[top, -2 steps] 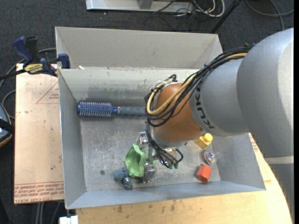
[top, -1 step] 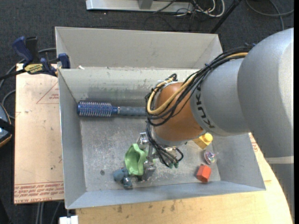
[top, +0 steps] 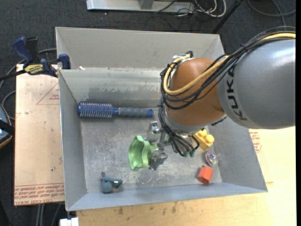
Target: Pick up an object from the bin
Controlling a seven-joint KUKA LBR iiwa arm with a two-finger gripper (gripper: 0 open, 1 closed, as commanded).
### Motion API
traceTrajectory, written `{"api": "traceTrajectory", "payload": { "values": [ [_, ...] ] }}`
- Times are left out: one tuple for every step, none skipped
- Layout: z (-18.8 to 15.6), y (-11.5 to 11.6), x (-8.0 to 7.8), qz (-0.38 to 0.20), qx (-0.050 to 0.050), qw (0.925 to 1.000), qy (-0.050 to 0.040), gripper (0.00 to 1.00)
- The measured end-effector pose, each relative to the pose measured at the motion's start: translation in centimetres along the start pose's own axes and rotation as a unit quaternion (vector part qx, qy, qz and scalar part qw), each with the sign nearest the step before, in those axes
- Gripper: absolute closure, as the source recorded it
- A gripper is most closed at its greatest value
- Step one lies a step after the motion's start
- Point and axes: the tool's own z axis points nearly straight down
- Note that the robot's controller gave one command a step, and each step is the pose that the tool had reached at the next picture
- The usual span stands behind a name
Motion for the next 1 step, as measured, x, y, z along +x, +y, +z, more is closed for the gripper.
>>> {"api": "traceTrajectory", "payload": {
  "values": [
    [-7.49, -0.21, -0.05, -0.008, 0.0, 1.0, -0.0007, 1.0]
  ]
}}
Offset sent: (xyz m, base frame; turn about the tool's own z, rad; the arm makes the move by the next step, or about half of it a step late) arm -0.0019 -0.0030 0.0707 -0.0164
